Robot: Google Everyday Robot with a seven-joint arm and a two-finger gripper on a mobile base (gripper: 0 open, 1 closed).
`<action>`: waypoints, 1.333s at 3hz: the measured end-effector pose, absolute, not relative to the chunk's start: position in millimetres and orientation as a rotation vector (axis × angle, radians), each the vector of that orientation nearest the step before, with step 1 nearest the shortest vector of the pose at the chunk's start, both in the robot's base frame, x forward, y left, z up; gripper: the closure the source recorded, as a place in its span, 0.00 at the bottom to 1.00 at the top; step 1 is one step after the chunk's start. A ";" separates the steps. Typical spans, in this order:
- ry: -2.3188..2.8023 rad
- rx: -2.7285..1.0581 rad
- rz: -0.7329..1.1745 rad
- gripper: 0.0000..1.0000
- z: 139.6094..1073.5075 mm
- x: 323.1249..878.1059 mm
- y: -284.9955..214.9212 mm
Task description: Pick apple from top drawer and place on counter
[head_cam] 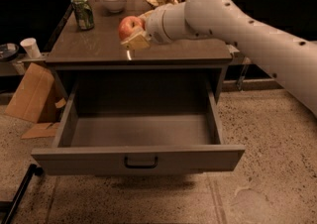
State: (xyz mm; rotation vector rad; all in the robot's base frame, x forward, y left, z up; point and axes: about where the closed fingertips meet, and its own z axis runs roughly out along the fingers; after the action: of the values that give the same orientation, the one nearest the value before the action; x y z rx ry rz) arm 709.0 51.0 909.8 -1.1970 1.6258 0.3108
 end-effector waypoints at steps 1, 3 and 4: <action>1.708 -1.187 0.309 1.00 891.5 744.9 60.3; 1.813 -1.177 0.302 1.00 863.8 785.5 66.2; 1.837 -1.181 0.305 0.81 856.2 794.4 68.5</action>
Offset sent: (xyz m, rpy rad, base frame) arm 0.0934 0.0142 -0.0504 -0.0700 0.1701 -0.1037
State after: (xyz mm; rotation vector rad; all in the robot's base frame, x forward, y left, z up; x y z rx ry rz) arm 794.4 68.5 856.2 -1.1809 1.8372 0.3047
